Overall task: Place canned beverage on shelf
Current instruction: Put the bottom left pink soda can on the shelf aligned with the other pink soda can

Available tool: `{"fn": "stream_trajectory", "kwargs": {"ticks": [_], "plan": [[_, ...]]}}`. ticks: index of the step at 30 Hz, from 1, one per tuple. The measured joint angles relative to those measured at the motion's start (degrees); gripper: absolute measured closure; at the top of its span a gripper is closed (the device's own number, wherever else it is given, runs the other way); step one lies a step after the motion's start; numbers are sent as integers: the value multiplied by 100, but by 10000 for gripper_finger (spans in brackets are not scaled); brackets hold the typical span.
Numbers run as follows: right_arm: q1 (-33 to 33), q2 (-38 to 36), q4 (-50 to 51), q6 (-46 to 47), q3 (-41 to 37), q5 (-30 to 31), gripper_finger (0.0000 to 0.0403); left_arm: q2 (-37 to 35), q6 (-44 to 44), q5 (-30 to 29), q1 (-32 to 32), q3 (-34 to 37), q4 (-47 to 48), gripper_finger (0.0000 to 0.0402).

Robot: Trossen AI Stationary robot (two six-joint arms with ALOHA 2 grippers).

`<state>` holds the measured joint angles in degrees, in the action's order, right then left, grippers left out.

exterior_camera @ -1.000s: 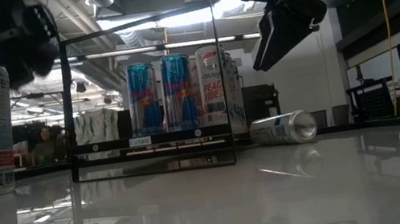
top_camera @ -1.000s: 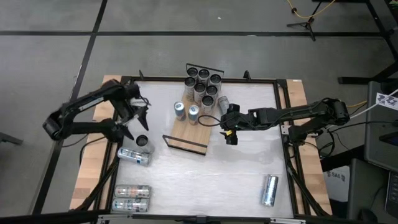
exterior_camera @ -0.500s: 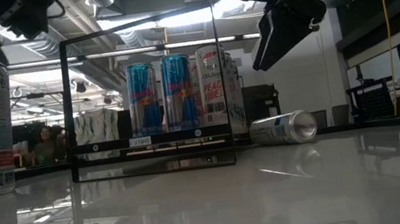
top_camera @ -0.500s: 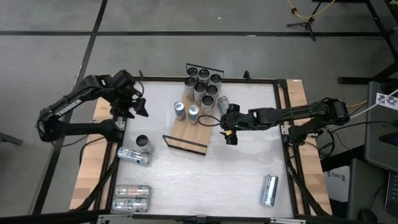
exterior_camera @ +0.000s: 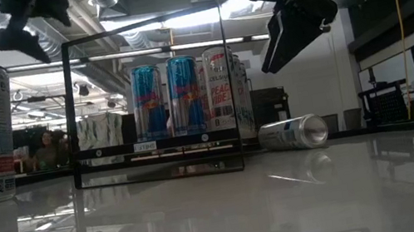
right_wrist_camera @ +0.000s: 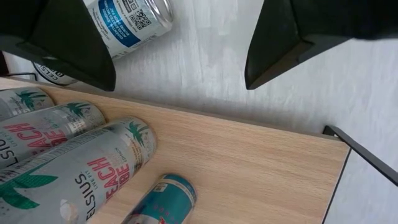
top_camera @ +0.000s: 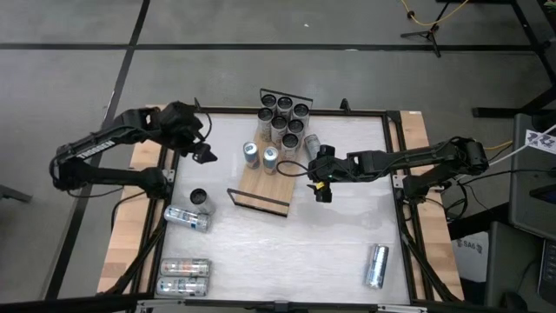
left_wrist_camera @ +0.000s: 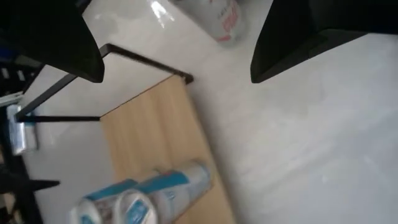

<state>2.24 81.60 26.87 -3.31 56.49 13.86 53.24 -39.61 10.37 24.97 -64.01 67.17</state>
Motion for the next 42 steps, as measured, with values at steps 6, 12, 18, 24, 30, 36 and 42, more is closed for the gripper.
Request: {"fn": "stream_trajectory", "kwargs": {"ticks": [6, 12, 18, 24, 30, 36, 42], "plan": [[0, 0, -1, 0, 0, -1, 51, 78, -132, -34, -182, 4, -597, 3], [0, 0, -6, 0, 0, -1, 51, 72, 386, 74, -734, 4, -824, 3], [0, 0, -20, 0, 0, 1, 51, 75, 365, 86, -1292, 4, -852, 3], [0, 0, -22, 0, 0, 1, 51, 185, -375, 105, -1853, 7, -1022, 3], [0, -1, -22, 0, 0, -1, 52, 301, -701, -44, -2405, 7, -1520, 3], [0, 0, -24, 0, 0, 1, 52, 424, -947, -64, -2769, 7, -1642, 3], [0, 0, -96, 0, 0, 0, 52, 611, -981, 114, -3080, 7, -1867, 3]]}}
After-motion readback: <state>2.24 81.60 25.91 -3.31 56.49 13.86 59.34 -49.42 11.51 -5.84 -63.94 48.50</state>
